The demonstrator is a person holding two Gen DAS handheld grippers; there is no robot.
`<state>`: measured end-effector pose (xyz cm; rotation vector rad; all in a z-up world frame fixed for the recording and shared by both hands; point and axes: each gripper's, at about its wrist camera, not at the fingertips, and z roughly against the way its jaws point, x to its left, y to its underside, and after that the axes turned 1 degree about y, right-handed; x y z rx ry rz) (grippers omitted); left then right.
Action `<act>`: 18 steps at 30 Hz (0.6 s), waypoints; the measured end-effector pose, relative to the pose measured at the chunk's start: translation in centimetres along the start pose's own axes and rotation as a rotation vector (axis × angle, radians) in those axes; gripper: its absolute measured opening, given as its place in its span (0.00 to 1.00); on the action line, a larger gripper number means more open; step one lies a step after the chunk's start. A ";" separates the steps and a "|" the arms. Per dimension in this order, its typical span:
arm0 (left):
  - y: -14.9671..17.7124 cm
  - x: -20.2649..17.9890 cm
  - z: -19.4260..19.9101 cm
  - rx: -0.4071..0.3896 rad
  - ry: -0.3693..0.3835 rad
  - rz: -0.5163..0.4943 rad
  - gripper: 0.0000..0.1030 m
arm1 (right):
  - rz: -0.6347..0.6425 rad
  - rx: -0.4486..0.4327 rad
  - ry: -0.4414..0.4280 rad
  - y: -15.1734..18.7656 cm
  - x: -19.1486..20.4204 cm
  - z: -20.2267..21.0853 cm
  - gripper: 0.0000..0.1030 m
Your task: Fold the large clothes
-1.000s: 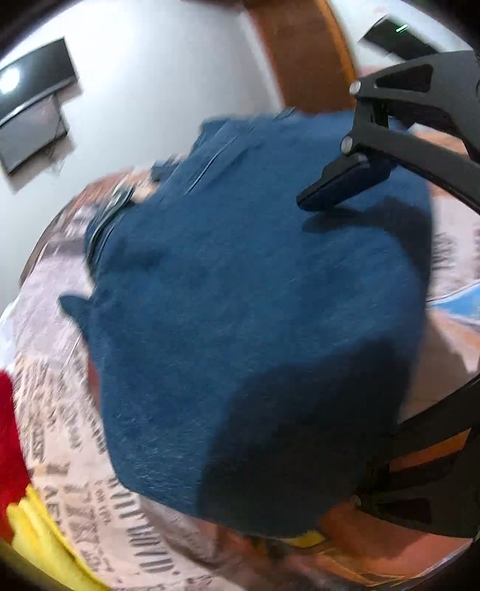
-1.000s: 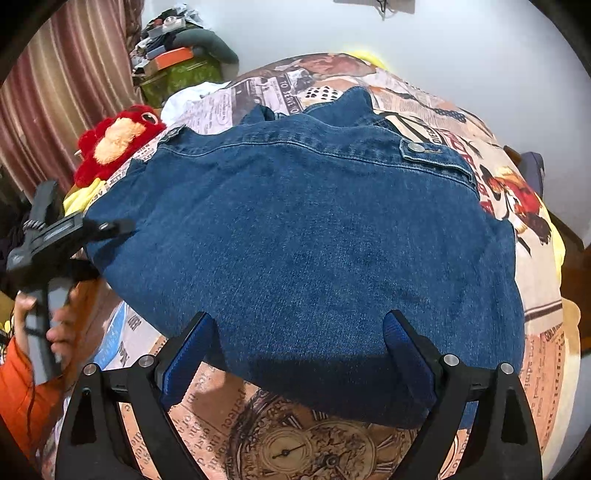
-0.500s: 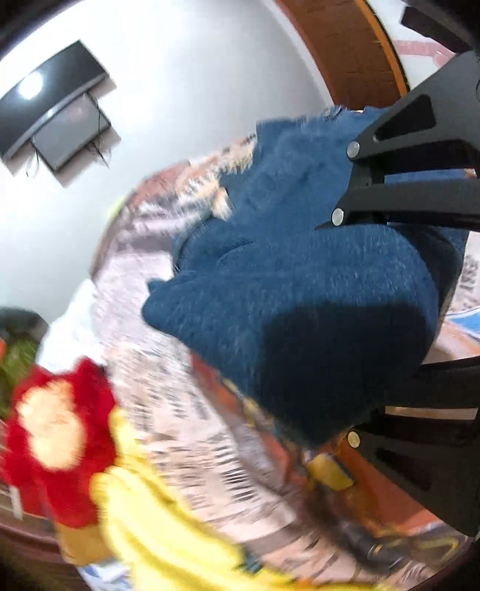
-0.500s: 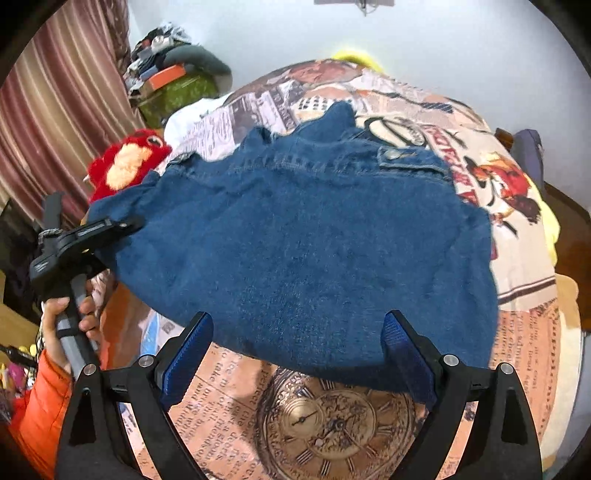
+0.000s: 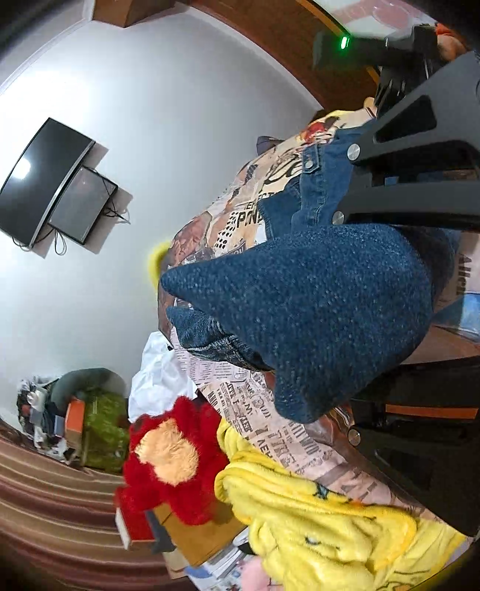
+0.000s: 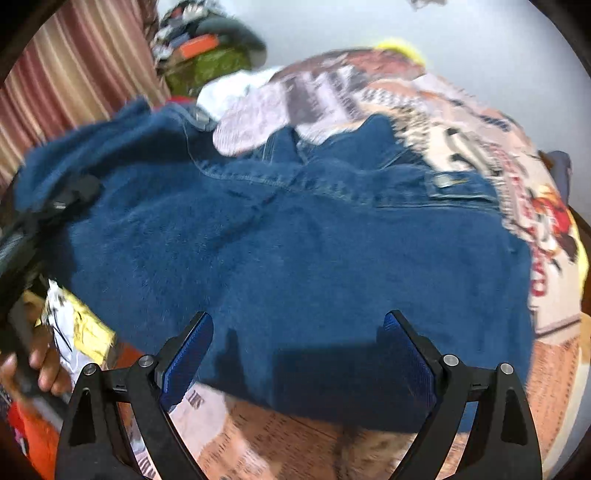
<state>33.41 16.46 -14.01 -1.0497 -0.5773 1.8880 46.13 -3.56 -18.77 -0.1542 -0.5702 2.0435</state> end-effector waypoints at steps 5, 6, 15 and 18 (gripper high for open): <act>0.2 -0.8 -1.8 0.036 -0.028 -0.038 0.31 | 0.031 0.094 -0.009 0.4 1.8 -4.9 0.92; 0.2 -1.0 -2.2 0.044 -0.039 -0.048 0.31 | 0.025 0.091 -0.006 0.6 1.7 -5.3 0.92; -1.8 -4.7 -3.9 0.014 -0.034 -0.008 0.31 | -0.045 0.011 -0.077 1.4 -3.0 -0.8 0.92; -2.5 -7.8 -4.8 0.000 -0.029 -0.053 0.31 | -0.152 -0.031 -0.065 2.1 -7.6 1.6 0.92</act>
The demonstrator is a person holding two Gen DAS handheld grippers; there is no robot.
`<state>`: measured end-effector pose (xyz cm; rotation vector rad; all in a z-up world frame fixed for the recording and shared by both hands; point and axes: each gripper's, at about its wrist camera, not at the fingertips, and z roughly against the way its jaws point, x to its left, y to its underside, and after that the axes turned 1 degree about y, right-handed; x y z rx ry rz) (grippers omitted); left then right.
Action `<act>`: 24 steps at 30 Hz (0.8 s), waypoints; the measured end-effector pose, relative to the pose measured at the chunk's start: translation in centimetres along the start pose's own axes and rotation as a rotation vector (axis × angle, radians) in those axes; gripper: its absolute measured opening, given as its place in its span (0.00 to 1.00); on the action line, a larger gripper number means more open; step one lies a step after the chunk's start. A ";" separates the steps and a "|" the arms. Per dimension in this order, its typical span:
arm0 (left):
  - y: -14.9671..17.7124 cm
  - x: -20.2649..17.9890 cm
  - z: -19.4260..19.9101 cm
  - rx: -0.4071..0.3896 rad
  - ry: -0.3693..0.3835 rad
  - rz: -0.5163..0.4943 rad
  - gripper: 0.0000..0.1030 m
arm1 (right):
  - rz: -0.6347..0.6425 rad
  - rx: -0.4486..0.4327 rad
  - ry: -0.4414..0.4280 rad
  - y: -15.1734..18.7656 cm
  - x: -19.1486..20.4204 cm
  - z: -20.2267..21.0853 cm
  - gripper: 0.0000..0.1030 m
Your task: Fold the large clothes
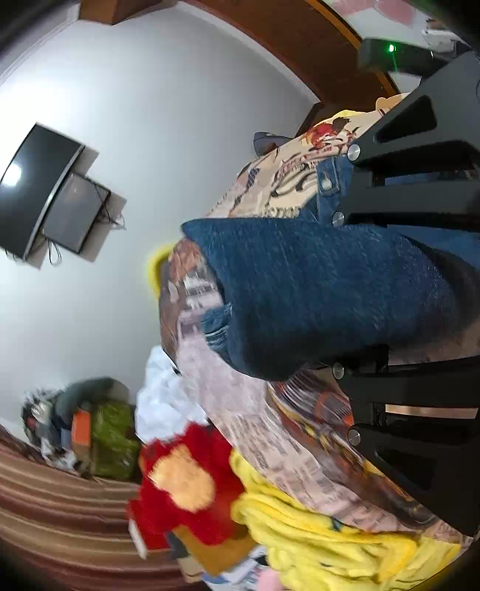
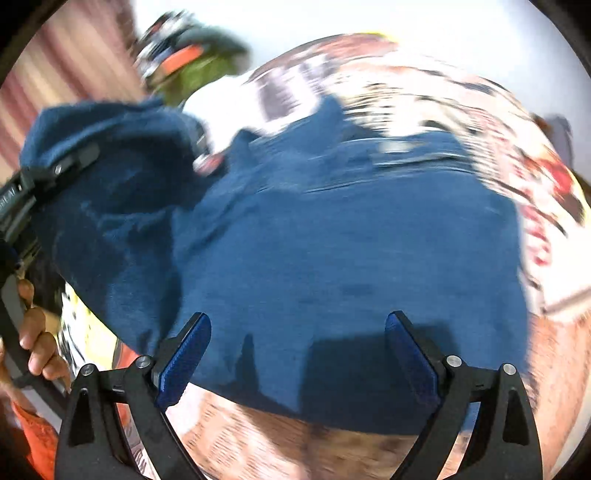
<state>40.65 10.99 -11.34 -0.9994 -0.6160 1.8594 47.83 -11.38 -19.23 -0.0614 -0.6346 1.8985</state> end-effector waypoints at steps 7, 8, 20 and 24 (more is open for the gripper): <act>-0.8 -11.2 -2.5 -0.009 0.044 -0.256 0.29 | -0.152 -0.122 0.115 2.6 -9.7 7.2 0.92; -0.4 -12.7 -2.7 -0.011 0.058 -0.292 0.28 | -0.176 -0.128 0.120 3.1 -10.7 7.9 0.92; 14.0 -24.4 -5.1 0.206 0.222 -0.798 0.27 | -0.299 -0.154 0.223 9.2 -18.8 13.5 0.92; 16.3 -22.9 -5.2 0.316 0.278 -0.811 0.27 | -0.306 -0.155 0.232 10.2 -19.4 14.2 0.92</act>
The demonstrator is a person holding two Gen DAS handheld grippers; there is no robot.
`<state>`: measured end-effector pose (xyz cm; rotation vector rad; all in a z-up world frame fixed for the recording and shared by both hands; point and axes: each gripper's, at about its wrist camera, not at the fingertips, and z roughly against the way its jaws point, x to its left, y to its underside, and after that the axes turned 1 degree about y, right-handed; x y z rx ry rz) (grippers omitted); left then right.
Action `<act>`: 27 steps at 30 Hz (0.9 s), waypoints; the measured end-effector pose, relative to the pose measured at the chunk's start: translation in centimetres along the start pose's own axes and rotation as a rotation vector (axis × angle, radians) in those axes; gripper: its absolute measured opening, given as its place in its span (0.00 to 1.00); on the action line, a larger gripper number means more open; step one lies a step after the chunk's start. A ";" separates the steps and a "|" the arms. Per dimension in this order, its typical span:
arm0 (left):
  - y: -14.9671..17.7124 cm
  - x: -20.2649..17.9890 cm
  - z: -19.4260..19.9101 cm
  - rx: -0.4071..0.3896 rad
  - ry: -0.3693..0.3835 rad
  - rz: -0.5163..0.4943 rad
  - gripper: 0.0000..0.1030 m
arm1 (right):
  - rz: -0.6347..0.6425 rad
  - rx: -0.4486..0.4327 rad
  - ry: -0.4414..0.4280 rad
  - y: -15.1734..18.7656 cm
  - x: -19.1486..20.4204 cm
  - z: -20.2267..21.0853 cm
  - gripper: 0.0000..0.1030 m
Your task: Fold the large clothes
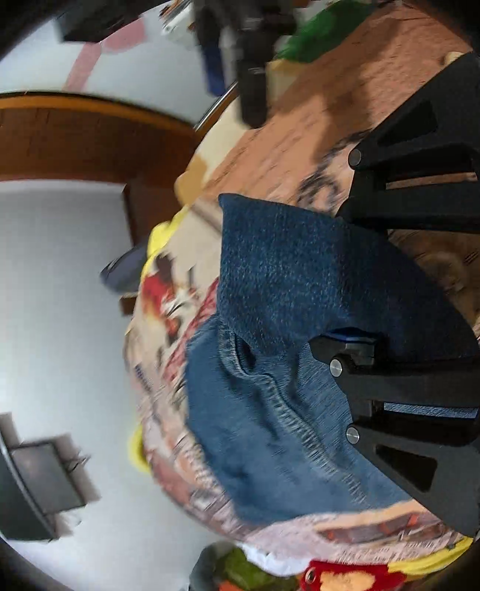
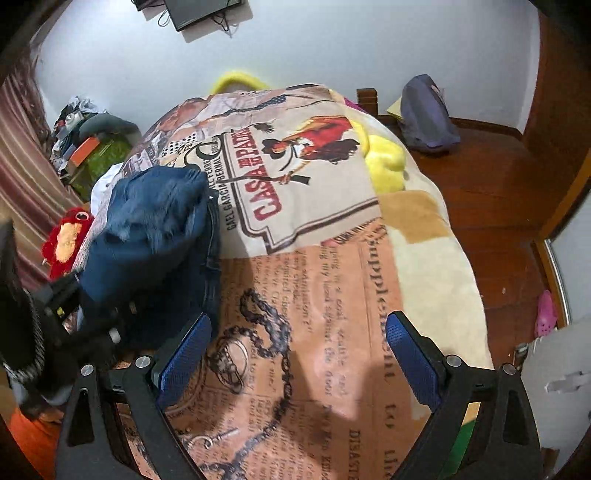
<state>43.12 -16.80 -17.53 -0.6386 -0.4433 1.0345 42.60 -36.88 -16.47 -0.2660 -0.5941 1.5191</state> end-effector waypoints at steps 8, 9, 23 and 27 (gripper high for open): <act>1.5 0.1 3.0 0.061 0.091 0.020 0.32 | 0.028 0.005 -0.041 0.0 1.7 0.3 0.92; 1.7 0.3 3.5 0.065 0.086 0.019 0.34 | 0.037 0.001 -0.054 -0.2 2.2 0.5 0.92; 4.1 8.5 11.8 -0.076 0.020 0.131 0.93 | 0.198 -0.040 -0.204 -2.2 12.3 1.2 0.92; 5.0 13.3 10.5 -0.039 -0.034 0.242 0.93 | 0.225 0.013 -0.221 -1.9 14.7 -1.4 0.92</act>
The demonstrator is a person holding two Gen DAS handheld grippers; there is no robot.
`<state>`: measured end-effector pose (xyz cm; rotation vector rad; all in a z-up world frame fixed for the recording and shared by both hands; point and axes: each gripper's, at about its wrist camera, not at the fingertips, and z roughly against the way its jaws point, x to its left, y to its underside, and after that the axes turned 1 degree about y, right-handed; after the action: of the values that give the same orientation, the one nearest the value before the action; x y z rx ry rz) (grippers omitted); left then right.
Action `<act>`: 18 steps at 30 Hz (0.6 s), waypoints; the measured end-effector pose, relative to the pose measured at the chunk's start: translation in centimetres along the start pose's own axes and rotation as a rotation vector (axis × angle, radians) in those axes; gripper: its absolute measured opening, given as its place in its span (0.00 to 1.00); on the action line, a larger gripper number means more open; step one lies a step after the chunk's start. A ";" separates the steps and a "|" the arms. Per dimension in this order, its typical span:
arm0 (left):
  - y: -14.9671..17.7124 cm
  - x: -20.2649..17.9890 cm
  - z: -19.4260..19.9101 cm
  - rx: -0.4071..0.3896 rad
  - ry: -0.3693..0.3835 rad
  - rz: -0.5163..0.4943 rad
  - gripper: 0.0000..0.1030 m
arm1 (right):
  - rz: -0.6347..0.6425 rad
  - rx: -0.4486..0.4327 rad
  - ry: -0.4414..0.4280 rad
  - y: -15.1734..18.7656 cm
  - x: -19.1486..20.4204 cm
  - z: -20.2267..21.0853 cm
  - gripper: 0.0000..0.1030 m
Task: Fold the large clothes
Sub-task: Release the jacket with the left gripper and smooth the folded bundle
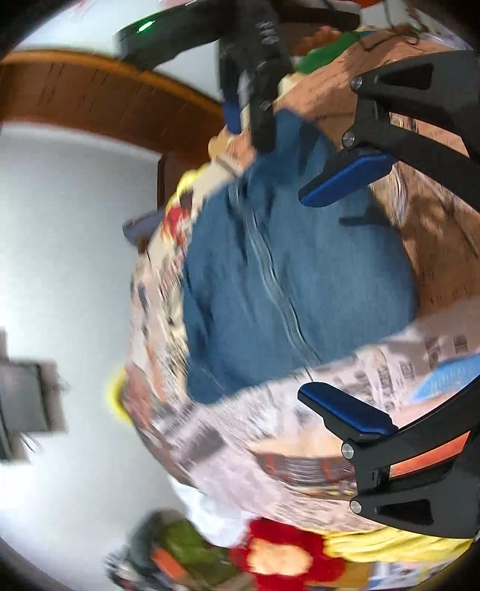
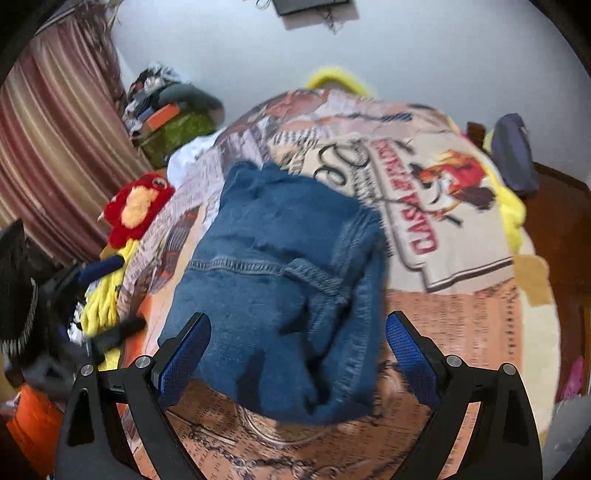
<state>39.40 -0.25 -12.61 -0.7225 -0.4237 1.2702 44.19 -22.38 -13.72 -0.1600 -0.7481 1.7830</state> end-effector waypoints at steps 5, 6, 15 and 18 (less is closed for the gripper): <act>1.9 4.1 -4.2 0.146 0.009 0.131 0.93 | 0.016 0.111 0.050 1.1 -0.4 -4.7 0.92; 2.6 4.4 -5.2 0.175 -0.011 0.141 0.93 | 0.017 0.118 0.054 1.4 -0.8 -5.1 0.92; 5.0 4.2 -6.2 0.170 0.046 0.152 1.00 | -0.009 0.135 0.070 4.4 -6.9 -4.4 0.95; 5.5 3.4 -5.7 0.148 0.004 0.089 1.00 | 0.025 0.104 0.222 5.5 -8.0 -3.4 0.95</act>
<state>40.14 2.21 -20.87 -0.6240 -0.2941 1.3683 44.12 -29.02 -21.52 -0.2939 -0.4955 1.7883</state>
